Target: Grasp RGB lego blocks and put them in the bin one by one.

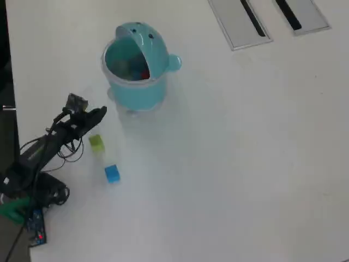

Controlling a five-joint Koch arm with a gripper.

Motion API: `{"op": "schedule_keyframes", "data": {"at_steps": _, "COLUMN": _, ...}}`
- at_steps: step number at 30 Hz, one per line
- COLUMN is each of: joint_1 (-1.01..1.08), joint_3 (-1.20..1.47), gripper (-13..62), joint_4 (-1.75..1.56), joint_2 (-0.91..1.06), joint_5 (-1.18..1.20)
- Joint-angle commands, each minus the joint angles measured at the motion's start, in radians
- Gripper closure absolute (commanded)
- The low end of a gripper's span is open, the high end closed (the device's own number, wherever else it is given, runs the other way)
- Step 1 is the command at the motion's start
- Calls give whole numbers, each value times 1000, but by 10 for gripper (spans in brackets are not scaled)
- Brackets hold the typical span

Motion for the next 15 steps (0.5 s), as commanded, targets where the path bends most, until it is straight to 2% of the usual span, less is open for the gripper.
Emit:
{"op": "schedule_keyframes", "data": {"at_steps": 1, "joint_1": 18, "joint_3": -6, "gripper": 154, "joint_4": 38, "joint_2": 61, "joint_5": -60}}
{"op": "schedule_keyframes", "data": {"at_steps": 15, "joint_1": 103, "joint_3": 127, "gripper": 157, "joint_4": 94, "joint_2": 144, "joint_5": -55}}
